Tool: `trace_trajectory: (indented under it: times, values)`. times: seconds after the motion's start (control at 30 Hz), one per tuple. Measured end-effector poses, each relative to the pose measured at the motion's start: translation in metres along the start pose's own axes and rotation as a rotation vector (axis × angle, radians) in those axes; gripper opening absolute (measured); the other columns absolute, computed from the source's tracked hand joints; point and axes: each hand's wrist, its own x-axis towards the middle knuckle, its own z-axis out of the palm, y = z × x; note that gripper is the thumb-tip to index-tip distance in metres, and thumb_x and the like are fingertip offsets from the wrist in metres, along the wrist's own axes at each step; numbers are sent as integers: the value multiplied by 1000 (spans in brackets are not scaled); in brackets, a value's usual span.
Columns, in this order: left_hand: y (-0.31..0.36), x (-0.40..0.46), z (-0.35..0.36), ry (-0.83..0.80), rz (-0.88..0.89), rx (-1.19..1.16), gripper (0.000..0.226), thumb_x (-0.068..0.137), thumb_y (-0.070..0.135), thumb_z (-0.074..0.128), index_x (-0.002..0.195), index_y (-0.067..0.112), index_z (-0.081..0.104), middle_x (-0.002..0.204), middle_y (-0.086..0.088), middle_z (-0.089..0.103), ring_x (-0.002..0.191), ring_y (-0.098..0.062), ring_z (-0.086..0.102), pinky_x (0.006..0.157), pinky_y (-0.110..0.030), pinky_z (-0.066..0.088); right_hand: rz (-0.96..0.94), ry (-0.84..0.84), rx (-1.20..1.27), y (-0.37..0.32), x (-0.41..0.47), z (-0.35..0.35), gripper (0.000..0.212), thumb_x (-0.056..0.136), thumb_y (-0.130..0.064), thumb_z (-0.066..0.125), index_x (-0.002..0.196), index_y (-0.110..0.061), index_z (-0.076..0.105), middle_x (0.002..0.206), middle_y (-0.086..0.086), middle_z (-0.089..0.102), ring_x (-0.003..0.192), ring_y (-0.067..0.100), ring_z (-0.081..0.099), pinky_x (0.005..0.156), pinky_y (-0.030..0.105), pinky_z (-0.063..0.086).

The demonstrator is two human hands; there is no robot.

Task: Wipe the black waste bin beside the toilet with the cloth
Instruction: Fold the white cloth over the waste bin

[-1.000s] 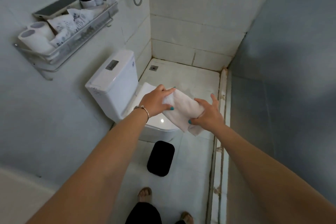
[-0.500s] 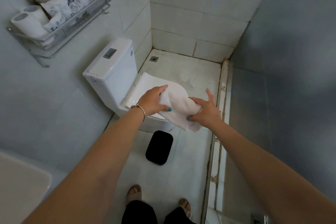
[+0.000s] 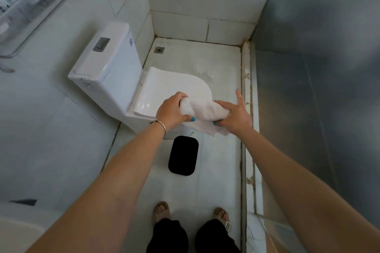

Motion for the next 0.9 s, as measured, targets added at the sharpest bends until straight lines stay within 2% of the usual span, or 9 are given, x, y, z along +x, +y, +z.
trace_trajectory:
  times: [0.2, 0.3, 0.37, 0.5, 0.53, 0.63, 0.8, 0.9]
  values:
    - [-38, 8, 49, -9, 30, 37, 64, 55, 36, 86, 108, 29, 51, 95, 14, 58, 87, -15, 58, 75, -34, 50, -18, 26, -14, 45, 14, 50, 72, 63, -37, 86, 122, -59, 51, 159, -21, -8, 109, 13, 58, 59, 18, 36]
    - [-65, 15, 83, -23, 51, 28, 64, 54, 38, 86, 107, 30, 51, 96, 15, 59, 86, -14, 58, 74, -33, 49, -59, 35, -17, 75, 25, 79, 72, 63, -35, 86, 124, -55, 53, 160, -17, -7, 114, 15, 57, 70, 23, 44]
    - [-85, 22, 107, -26, 62, 6, 65, 53, 37, 87, 107, 31, 53, 96, 15, 60, 86, -13, 58, 74, -30, 49, -90, 45, 26, 97, 36, 98, 73, 61, -31, 88, 123, -51, 56, 161, -14, -3, 120, 15, 52, 77, 24, 43]
    - [-129, 35, 158, -31, 90, -63, 64, 49, 34, 88, 104, 34, 55, 87, 21, 60, 77, -1, 57, 64, -6, 40, -150, 49, 139, 147, 61, 140, 74, 57, -20, 91, 123, -39, 62, 162, -2, 7, 134, 18, 39, 93, 21, 33]
    - [-140, 38, 170, -34, 94, -63, 65, 48, 34, 89, 104, 34, 56, 86, 21, 60, 76, 3, 56, 62, -5, 39, -158, 49, 155, 160, 68, 151, 74, 57, -19, 91, 123, -37, 62, 162, -1, 9, 136, 18, 36, 95, 21, 31]
    - [-176, 50, 209, -36, 117, -60, 67, 48, 32, 90, 106, 31, 57, 86, 19, 60, 75, 4, 55, 62, -7, 38, -183, 60, 190, 193, 88, 189, 73, 56, -18, 91, 122, -37, 63, 161, -2, 13, 137, 17, 33, 97, 20, 28]
    - [-229, 73, 268, -19, 179, -41, 66, 49, 24, 92, 107, 23, 59, 91, 5, 65, 78, -13, 58, 71, -24, 47, -197, 127, 196, 241, 121, 254, 72, 56, -18, 92, 121, -34, 65, 160, -4, 17, 136, 13, 31, 98, 14, 22]
    - [-251, 81, 293, 0, 187, -25, 65, 49, 24, 92, 105, 22, 60, 91, 6, 65, 78, -11, 58, 69, -19, 43, -206, 165, 186, 260, 135, 279, 73, 55, -18, 93, 121, -32, 65, 160, -4, 18, 137, 15, 33, 99, 14, 23]
